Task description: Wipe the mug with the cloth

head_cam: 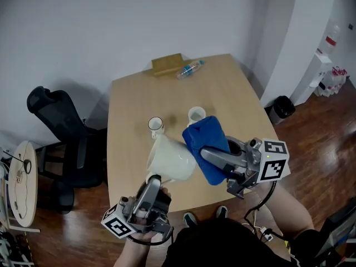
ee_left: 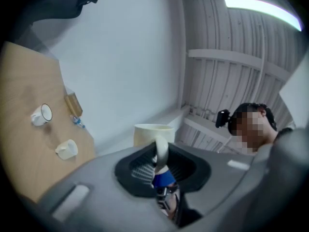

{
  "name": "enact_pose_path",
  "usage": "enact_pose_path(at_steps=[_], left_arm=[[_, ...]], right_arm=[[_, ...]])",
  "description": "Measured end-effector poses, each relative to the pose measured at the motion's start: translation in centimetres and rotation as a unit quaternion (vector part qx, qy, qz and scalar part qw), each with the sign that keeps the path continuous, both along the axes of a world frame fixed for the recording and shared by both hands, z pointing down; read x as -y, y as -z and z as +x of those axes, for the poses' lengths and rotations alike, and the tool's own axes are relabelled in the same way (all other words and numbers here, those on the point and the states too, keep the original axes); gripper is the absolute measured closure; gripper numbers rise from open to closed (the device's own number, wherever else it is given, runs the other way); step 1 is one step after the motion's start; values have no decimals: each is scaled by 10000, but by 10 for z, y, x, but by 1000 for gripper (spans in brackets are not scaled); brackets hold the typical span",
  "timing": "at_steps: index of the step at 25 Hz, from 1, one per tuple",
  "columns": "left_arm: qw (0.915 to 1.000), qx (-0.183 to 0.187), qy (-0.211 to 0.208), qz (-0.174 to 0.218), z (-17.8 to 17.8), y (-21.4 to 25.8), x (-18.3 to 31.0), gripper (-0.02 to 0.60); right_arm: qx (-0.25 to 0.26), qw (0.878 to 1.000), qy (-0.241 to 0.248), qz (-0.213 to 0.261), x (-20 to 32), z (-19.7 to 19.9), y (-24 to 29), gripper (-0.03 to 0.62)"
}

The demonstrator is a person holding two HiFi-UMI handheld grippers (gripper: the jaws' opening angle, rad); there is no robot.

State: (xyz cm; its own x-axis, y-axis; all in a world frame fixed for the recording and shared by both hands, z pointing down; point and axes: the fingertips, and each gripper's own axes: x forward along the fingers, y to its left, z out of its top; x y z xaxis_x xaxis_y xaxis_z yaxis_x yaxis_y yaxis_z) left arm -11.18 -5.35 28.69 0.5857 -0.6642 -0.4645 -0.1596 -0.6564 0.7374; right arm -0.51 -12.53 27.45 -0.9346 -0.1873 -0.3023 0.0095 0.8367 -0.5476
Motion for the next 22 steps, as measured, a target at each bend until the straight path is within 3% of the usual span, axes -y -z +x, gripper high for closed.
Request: enact_pose_path(at_steps=[2,3,6,8,10,13,15,16,17,19,21,22], left_arm=[[9990,-106,-349,247,7,10,-12,528],[9976,-204,-527,391,11,16,-18,528],[9906,-614,-940,786,23,32,-34,531],[9858,-923,-1055,921,26,33,-38,532],[9817,-1201,-1103,986,29,32,-39,533],[9797,-1372,-1088,977,38,37,-33,533],[9825,-1321,-966,890,36,33,-28,532],[9843,-1273,-887,838,33,31,-26,532],[9865,-1191,-794,801,31,30,-24,532],[9924,-823,-512,754,25,28,-19,532],[9970,-261,-160,711,17,23,-12,532],[9975,63,21,704,13,22,-9,532]], right_arm=[[741,9895,787,-962,0,5,-9,482],[1197,9737,1225,-1504,-4,5,-11,482],[2478,8928,2377,-2916,-25,-3,-15,482],[2963,8485,2835,-3345,-43,-11,-20,484],[3128,8263,3123,-3492,-63,-22,-25,484],[3194,8092,3302,-3664,-84,-35,-30,484],[3167,8106,3224,-3723,-83,-37,-33,484],[3068,8188,3131,-3707,-81,-38,-36,484],[2877,8345,2971,-3641,-77,-40,-40,484],[2215,8830,2378,-3387,-63,-43,-57,482],[1349,9307,1554,-3025,-45,-37,-78,483],[989,9459,1181,-2857,-36,-30,-87,484]])
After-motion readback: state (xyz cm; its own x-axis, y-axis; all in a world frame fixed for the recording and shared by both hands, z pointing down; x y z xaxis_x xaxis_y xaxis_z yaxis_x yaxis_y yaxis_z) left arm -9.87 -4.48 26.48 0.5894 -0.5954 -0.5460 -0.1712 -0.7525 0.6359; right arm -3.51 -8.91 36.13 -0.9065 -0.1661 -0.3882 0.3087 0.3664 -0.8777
